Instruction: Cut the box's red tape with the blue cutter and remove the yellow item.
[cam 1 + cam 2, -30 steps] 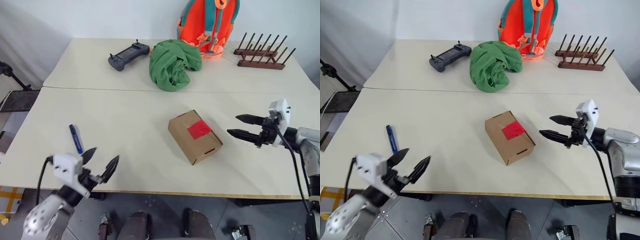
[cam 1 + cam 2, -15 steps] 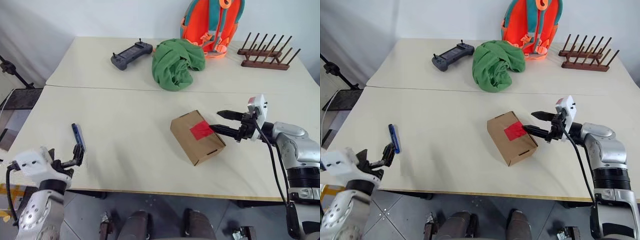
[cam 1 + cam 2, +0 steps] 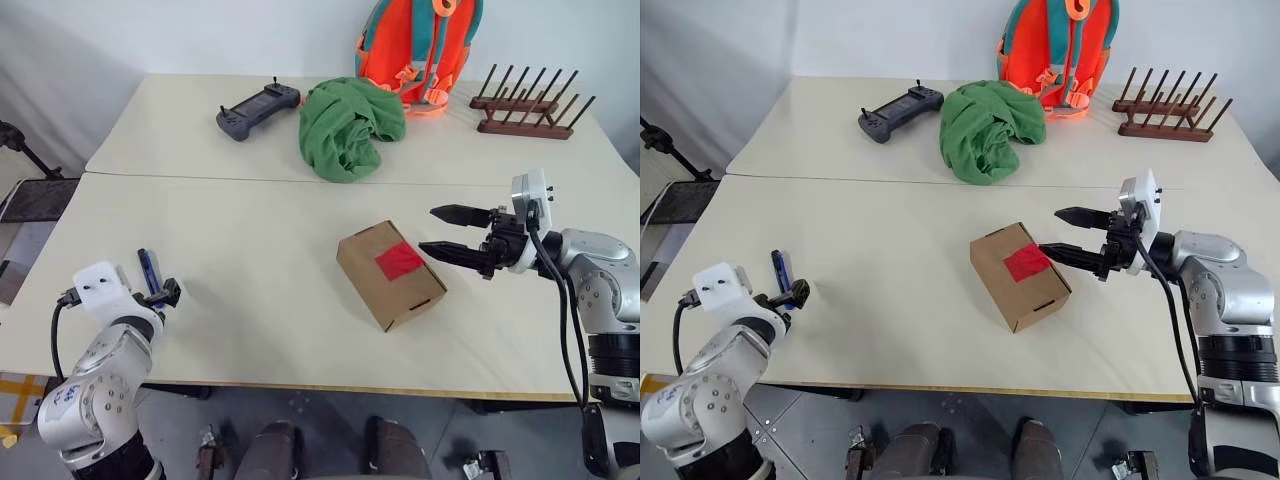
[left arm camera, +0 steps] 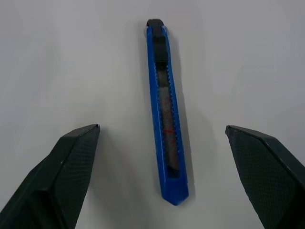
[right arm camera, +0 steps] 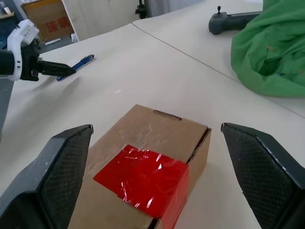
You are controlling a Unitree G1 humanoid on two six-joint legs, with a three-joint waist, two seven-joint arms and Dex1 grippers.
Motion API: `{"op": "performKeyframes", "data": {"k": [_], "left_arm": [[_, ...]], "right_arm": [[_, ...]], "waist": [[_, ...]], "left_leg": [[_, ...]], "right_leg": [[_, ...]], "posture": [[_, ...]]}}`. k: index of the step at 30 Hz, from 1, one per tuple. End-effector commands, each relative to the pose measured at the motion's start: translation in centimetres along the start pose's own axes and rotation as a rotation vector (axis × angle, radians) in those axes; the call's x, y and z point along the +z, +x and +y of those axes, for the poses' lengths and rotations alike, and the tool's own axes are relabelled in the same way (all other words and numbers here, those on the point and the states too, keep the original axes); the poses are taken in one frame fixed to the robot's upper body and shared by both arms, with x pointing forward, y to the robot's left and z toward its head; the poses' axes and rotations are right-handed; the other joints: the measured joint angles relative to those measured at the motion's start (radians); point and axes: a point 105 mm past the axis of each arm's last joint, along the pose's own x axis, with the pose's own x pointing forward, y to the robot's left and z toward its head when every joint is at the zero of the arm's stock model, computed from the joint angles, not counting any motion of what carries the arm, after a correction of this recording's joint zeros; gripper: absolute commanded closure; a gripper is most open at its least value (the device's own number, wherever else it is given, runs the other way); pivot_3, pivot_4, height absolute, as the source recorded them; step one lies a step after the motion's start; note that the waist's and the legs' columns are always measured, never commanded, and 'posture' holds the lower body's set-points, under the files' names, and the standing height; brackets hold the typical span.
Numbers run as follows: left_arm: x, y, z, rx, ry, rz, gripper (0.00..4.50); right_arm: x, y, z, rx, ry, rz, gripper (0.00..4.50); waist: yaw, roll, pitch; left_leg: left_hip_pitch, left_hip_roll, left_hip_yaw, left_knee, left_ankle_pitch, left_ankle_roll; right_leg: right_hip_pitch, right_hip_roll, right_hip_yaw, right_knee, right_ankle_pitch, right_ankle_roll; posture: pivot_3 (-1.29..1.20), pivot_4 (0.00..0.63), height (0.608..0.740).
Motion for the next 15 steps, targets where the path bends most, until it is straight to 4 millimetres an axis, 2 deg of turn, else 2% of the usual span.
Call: {"op": "performKeyframes", "data": {"k": [1, 3, 6, 11, 15], "left_arm": [[-0.70, 0.23, 1.27, 0.062, 0.008, 0.061, 0.88], [-0.96, 0.18, 1.05, 0.044, 0.011, 0.086, 1.47], [-1.37, 0.05, 1.08, 0.050, 0.016, 0.116, 1.47], [-1.66, -0.03, 1.45, 0.076, 0.030, 0.133, 2.54], [-1.68, -0.05, 1.30, 0.071, 0.040, 0.136, 2.54]], "right_arm": [[1.69, 0.46, 0.30, 0.020, -0.047, -0.040, 0.00], [1.73, 0.60, 0.25, 0.024, -0.055, -0.034, 0.00], [1.85, 0.75, 0.06, 0.025, -0.058, -0.035, 0.00], [1.93, 0.91, -0.01, 0.031, -0.062, -0.033, 0.00], [1.85, 0.92, -0.04, 0.034, -0.064, -0.028, 0.00]], "waist": [[0.000, 0.000, 0.000], [0.000, 0.000, 0.000], [0.000, 0.000, 0.000], [0.000, 0.001, -0.001], [0.000, 0.002, -0.001]], "left_leg": [[0.000, 0.000, 0.000, 0.000, 0.000, 0.000], [0.000, 0.002, 0.000, 0.000, 0.000, -0.001], [0.000, 0.003, 0.001, 0.000, 0.000, -0.001], [0.001, 0.004, 0.001, 0.000, 0.000, -0.001], [0.001, 0.004, 0.001, 0.000, 0.000, -0.001]], "right_leg": [[0.000, 0.000, 0.000, 0.000, 0.000, 0.000], [0.000, 0.001, 0.000, 0.000, 0.000, 0.000], [0.000, 0.001, 0.001, 0.000, 0.000, 0.000], [0.000, 0.001, 0.001, 0.000, 0.000, 0.000], [0.000, 0.001, 0.001, 0.000, 0.000, 0.000]], "posture": [[0.00, 0.150, 0.740], [0.00, 0.150, 0.740], [0.00, 0.150, 0.740], [0.00, 0.150, 0.740], [0.00, 0.150, 0.740]]}}
